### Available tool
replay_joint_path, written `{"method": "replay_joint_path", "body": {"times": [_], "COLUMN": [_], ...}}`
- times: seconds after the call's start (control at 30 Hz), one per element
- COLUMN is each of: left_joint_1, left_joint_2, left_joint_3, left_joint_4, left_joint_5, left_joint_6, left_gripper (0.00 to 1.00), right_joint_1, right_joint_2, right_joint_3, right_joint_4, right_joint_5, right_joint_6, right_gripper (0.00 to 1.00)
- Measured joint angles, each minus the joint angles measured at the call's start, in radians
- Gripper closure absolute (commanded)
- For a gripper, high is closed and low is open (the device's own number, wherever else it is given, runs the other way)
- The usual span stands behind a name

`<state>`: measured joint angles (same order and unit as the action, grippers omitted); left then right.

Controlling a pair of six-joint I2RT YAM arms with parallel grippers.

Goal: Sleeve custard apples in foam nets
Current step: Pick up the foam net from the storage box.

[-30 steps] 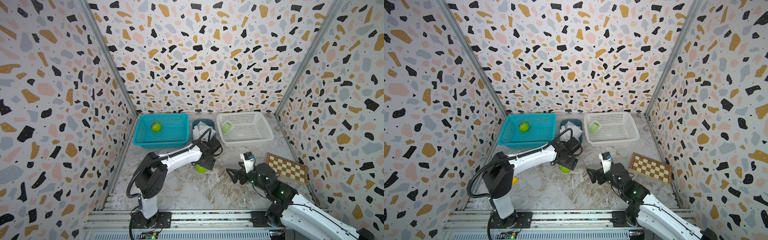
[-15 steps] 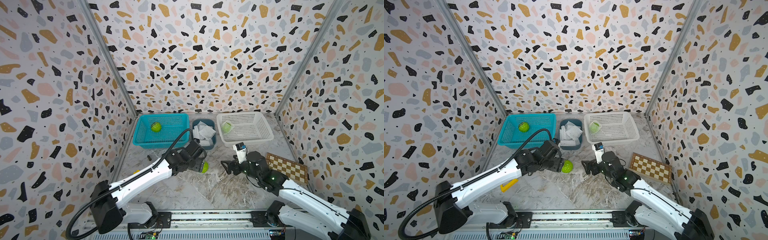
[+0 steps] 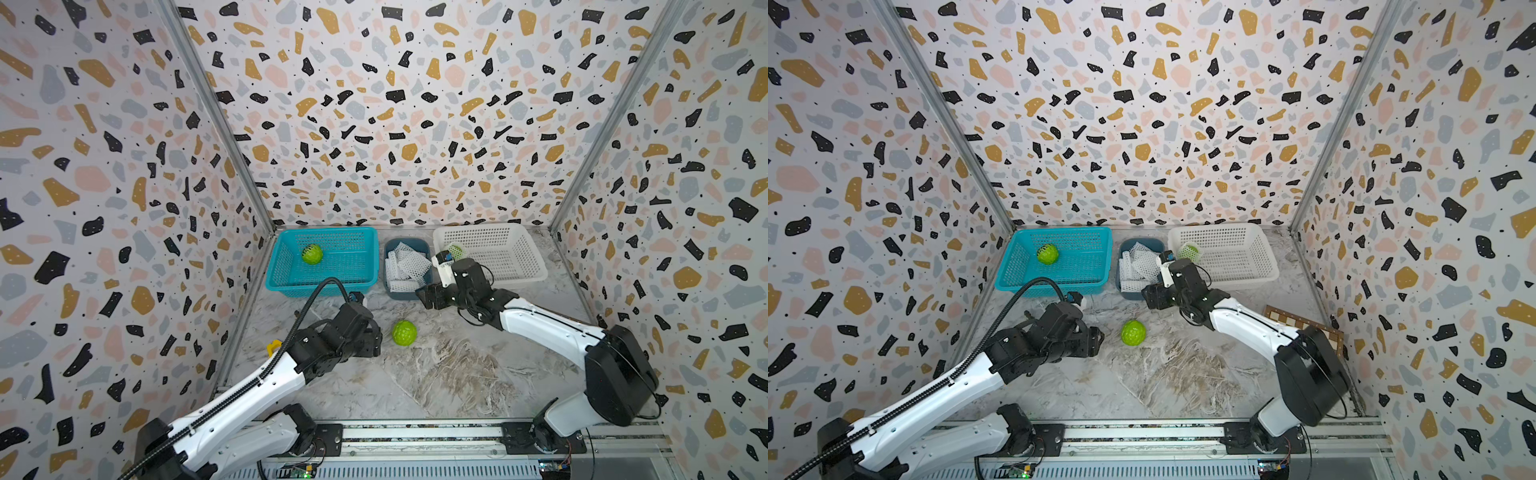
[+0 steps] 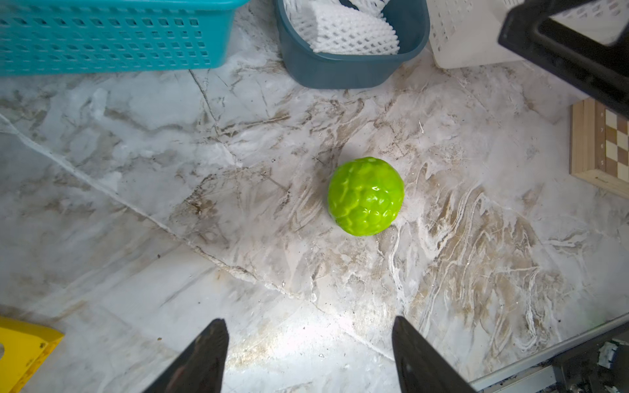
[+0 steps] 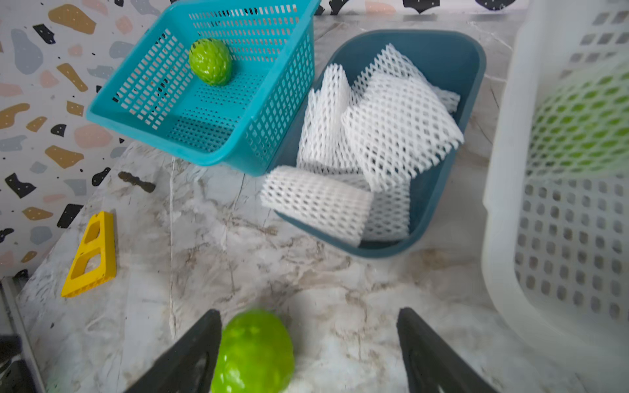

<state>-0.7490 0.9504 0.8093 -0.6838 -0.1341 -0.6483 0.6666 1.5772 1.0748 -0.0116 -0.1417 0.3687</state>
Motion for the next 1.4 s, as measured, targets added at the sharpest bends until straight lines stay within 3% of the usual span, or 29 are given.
{"method": "replay_joint_path", "body": {"times": [0.27,0.57,0.67,0.9,1.0,1.3,1.4], "left_joint_1": [0.033,0.05,0.061,0.076,0.081,0.094,0.1], "left_joint_2": [-0.017,-0.018,-0.018,-0.013,-0.012,0.0,0.0], "left_joint_3": [-0.019,-0.033,-0.033,-0.033,-0.033,-0.033,-0.031], "left_joint_4": [0.02,0.02,0.02,0.029,0.031,0.043,0.053], "left_joint_5": [0.048,0.066,0.074,0.093,0.1,0.129,0.141], "left_joint_6": [-0.011,-0.021,-0.021,-0.022,-0.022,-0.022,-0.023], "left_gripper": [0.26,0.27,0.27,0.27,0.27,0.27,0.34], "right_joint_1": [-0.001,-0.002,-0.002,-0.002,-0.002,-0.002,-0.002], "right_joint_2": [0.275,0.409,0.434,0.491,0.492,0.433,0.369], "right_joint_3": [0.228,0.346,0.371,0.427,0.439,0.447,0.442], "right_joint_4": [-0.068,-0.123,-0.132,-0.154,-0.161,-0.192,-0.198], "right_joint_5": [0.007,0.008,0.013,0.019,0.019,0.017,0.016], "right_joint_6": [-0.072,-0.133,-0.146,-0.174,-0.181,-0.196,-0.198], "right_gripper": [0.22,0.22,0.31,0.64,0.72,0.81,0.81]}}
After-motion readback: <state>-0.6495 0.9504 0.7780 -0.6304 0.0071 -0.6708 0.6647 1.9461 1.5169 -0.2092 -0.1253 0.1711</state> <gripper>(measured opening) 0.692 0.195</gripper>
